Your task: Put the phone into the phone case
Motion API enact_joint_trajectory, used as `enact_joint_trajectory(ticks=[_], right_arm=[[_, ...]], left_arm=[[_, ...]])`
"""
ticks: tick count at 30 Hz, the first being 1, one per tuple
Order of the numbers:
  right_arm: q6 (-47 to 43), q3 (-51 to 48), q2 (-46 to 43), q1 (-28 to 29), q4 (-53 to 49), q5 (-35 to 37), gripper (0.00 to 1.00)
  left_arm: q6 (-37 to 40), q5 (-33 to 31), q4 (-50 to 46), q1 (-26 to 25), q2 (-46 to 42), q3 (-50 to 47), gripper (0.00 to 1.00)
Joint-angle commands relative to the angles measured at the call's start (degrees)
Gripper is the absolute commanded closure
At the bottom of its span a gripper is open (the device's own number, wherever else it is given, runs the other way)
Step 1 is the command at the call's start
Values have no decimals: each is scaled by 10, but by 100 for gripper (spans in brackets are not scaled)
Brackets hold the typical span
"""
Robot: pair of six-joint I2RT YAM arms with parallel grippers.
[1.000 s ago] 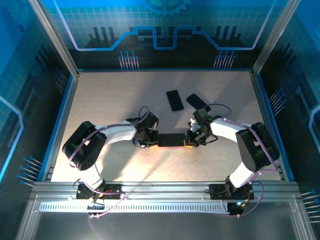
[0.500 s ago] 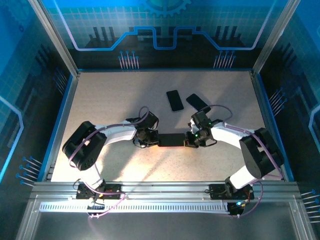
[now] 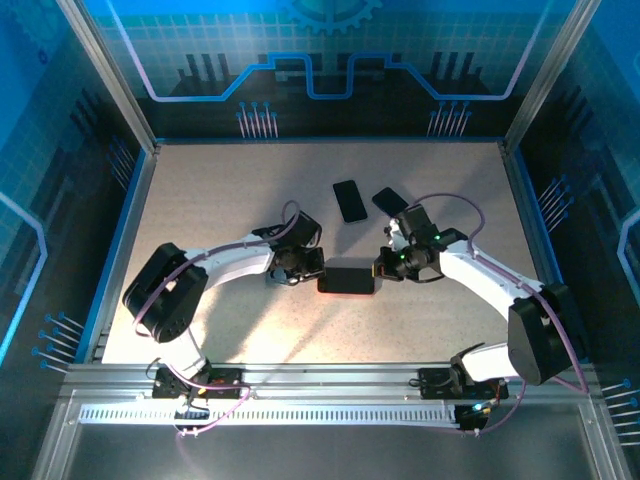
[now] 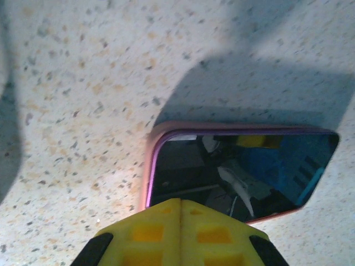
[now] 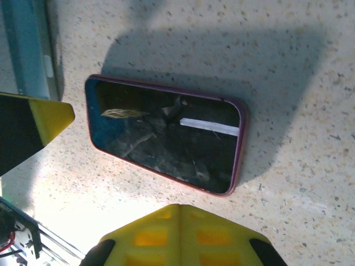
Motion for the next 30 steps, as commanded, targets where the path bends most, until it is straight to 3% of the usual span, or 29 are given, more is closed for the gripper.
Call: enact_joint_trajectory(ticks=[1,12,30], right_arm=[[-29,23,16,-13,-23,-23,100],[-57,35,78,-46,-5,-48,100],[-65,49,151,-53,18,-61,100]], left_arm=[[16,-9,-21,4,1,31,94],[32,0,-34,18,50,56,95],[37,19,-21,25,68,34,95]])
